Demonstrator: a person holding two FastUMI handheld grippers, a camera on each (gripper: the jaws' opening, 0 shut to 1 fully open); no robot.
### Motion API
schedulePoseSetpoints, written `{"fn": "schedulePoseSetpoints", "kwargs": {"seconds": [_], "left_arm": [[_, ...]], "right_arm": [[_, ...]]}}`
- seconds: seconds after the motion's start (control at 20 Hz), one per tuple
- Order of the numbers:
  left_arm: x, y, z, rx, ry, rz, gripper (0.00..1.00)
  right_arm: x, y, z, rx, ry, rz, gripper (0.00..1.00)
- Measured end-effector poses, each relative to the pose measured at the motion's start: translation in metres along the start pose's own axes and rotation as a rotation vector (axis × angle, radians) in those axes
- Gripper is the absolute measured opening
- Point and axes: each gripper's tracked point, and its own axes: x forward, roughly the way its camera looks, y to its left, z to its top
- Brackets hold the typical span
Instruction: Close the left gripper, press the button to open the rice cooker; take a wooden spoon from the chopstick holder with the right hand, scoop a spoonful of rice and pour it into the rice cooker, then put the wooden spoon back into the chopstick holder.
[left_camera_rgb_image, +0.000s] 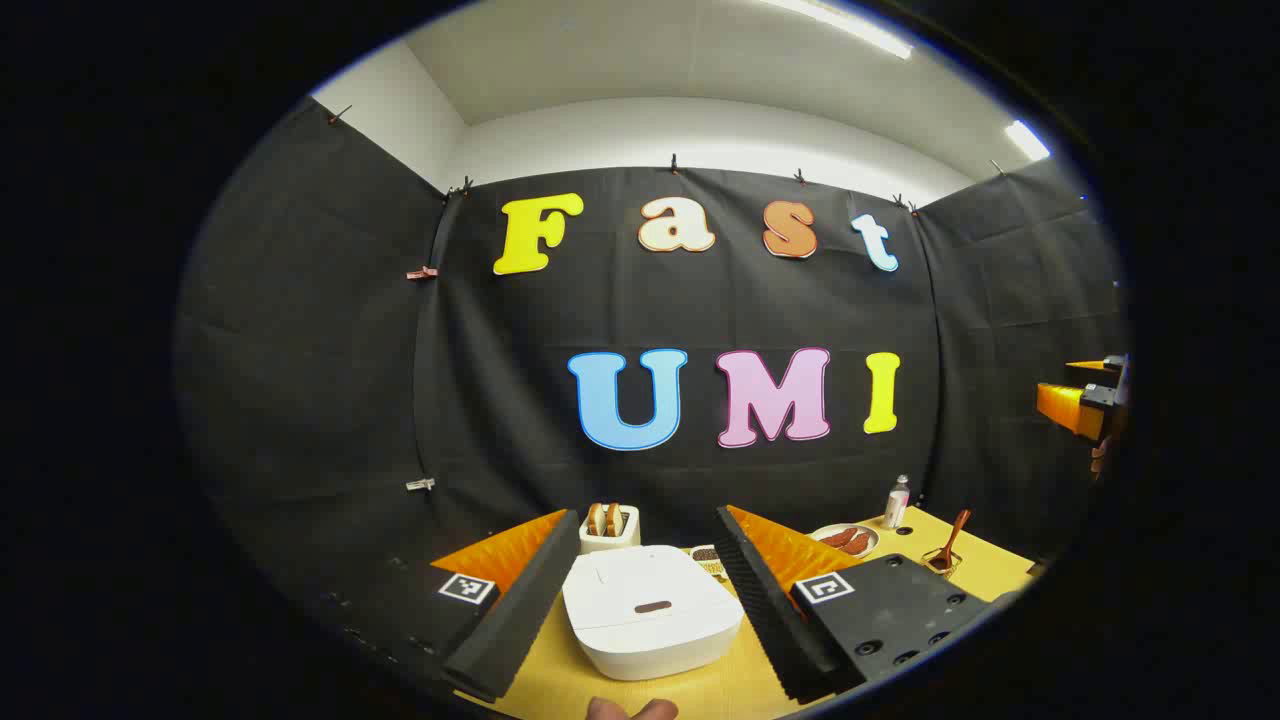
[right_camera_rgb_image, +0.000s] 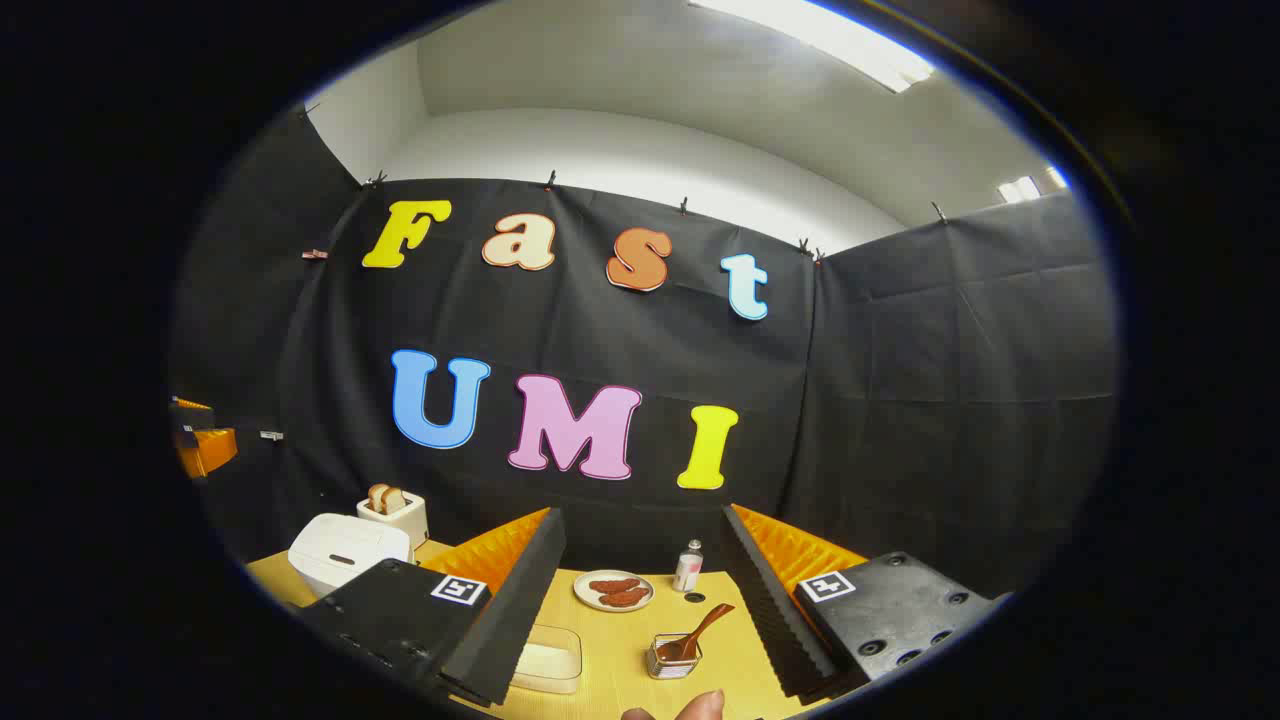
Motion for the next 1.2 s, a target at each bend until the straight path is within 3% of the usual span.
{"fn": "schedulePoseSetpoints", "kwargs": {"seconds": [1.2], "left_arm": [[0.0004, 0.0007, -0.0006, 0.014, 0.014, 0.002, 0.94]], "right_arm": [[0.0003, 0.0052, -0.0022, -0.019, 0.003, 0.008, 0.97]]}}
